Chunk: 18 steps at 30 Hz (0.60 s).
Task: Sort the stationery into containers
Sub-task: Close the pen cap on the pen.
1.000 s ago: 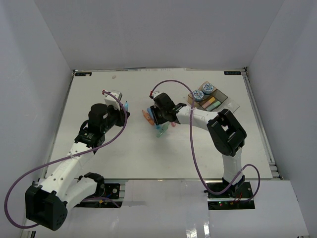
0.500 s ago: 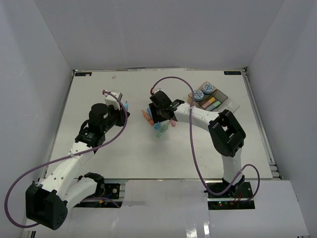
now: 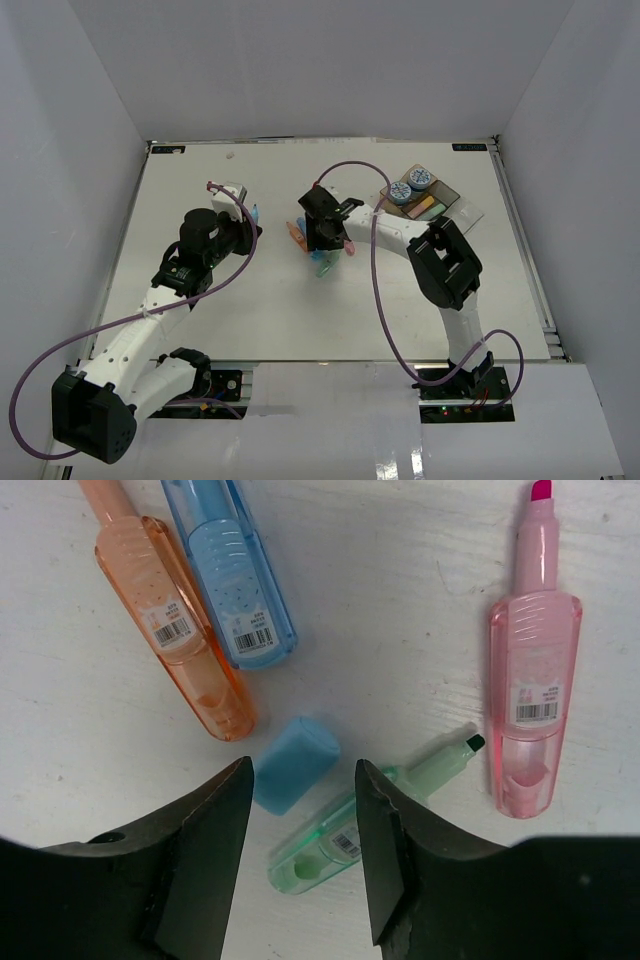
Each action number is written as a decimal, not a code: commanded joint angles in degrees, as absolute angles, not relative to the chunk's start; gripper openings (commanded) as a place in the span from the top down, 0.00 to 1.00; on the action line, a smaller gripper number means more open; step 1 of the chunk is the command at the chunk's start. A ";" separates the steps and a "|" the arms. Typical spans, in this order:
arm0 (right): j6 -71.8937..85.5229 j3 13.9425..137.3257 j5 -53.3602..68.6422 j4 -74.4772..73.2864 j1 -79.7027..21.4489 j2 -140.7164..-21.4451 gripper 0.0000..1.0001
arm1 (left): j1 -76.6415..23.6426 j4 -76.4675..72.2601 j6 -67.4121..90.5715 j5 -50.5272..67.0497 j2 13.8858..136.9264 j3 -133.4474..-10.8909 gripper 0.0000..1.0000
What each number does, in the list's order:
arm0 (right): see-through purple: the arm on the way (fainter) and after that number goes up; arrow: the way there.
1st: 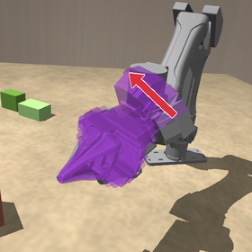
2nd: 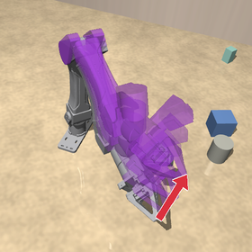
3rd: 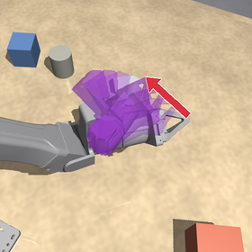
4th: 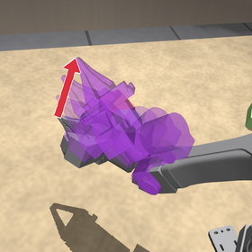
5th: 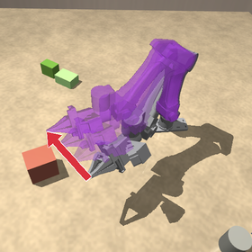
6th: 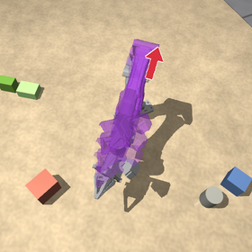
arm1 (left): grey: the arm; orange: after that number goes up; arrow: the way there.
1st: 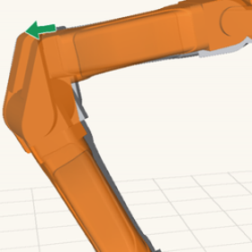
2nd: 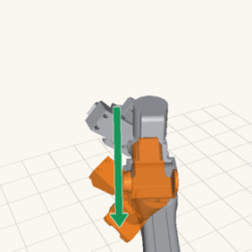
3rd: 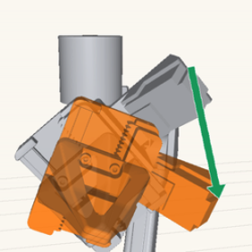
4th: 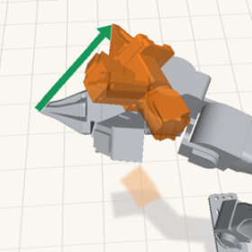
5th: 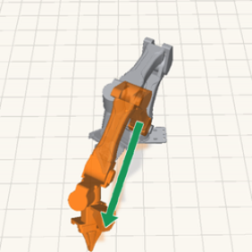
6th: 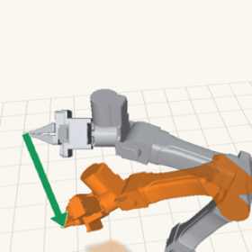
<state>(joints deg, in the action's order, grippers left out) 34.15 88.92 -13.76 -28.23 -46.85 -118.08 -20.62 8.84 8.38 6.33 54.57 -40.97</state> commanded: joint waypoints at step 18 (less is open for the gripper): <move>37.53 92.64 -15.21 -28.92 -46.32 -121.90 0.60 | -20.39 8.53 8.61 6.15 53.88 -41.48 0.81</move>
<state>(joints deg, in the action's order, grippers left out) 37.15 90.76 -13.61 -28.60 -46.52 -121.21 -20.62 8.99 8.43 6.33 54.57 -40.97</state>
